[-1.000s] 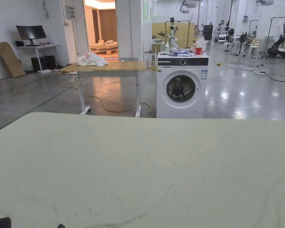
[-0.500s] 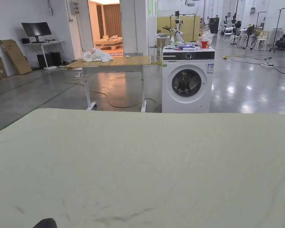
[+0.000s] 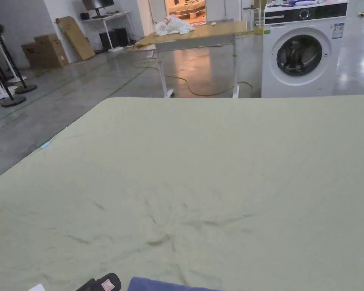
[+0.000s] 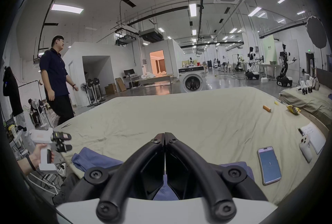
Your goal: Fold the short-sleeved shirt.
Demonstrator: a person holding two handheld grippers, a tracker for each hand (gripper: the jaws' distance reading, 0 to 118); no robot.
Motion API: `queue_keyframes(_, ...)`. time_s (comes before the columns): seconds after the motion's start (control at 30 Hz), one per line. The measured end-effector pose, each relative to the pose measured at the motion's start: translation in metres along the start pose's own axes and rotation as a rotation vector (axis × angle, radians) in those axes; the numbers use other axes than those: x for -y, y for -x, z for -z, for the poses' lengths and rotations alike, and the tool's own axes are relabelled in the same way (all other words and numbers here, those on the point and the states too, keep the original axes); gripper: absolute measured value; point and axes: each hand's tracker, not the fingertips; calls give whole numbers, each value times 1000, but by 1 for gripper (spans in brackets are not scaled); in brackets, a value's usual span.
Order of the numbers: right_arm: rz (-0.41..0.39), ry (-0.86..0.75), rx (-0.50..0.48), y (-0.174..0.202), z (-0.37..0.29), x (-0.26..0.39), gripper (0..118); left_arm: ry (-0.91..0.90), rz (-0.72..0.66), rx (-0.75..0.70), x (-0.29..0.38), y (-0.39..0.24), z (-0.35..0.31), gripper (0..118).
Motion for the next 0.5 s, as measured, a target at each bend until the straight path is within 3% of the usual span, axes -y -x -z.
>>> queue_keyframes(0.1,3,14,4,0,-1,3,0,102,-21,31,12,25,19,96)
queue_keyframes(0.17,4,28,2,1,0,4,0,20,-86,194,15,35,22,95)
queue_keyframes(0.23,-1,44,-1,5,1,5,0,31,-285,255,13,43,35,92)
queue_keyframes(0.27,-9,52,-4,7,0,5,0,59,-336,266,12,43,43,86)
queue_keyframes(0.33,-27,65,-10,10,-1,7,0,125,-269,237,18,32,55,59)
queue_keyframes(0.4,-48,79,-9,13,-2,7,0,182,-184,156,22,23,68,19)
queue_keyframes(0.5,-66,91,-6,12,-5,8,0,193,-215,171,23,19,74,3)
